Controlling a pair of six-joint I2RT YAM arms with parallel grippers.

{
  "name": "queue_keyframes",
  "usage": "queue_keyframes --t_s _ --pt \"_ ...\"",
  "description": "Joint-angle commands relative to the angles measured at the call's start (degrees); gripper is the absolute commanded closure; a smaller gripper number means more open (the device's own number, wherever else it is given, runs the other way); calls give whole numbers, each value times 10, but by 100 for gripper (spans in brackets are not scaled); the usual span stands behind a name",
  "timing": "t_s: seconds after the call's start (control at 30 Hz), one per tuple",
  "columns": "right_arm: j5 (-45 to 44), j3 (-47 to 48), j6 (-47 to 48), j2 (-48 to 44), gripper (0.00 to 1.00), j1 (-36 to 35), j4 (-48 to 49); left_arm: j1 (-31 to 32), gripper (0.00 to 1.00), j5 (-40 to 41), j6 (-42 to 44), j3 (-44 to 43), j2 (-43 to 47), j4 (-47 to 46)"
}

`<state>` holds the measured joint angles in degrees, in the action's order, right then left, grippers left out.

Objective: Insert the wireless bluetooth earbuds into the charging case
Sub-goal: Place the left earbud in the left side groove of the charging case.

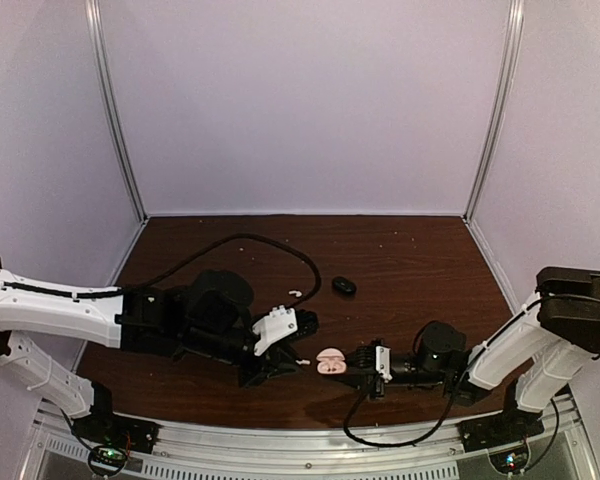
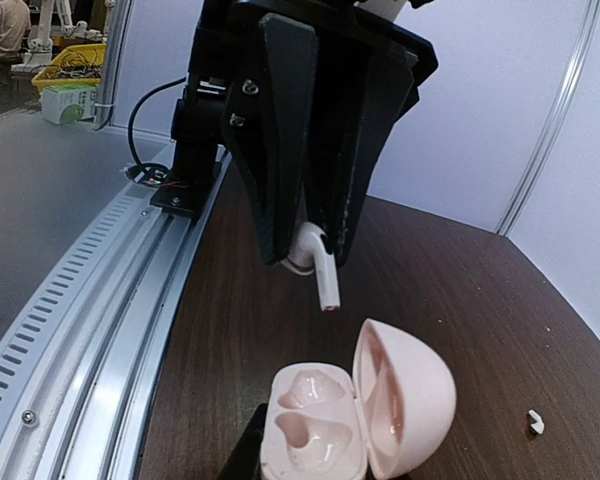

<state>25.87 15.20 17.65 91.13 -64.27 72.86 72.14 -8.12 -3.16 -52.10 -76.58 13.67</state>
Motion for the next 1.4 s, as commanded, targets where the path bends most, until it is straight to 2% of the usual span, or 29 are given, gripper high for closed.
queue_keyframes --t_s 0.0,0.53,1.37 --pt "53 14 -51 22 97 -3 21 4 97 -9 25 -29 -13 17" --pt "82 33 -90 71 97 -4 43 18 99 -52 41 -39 -29 29" --pt "92 37 -98 78 98 -6 46 28 100 -21 54 -74 -68 67"
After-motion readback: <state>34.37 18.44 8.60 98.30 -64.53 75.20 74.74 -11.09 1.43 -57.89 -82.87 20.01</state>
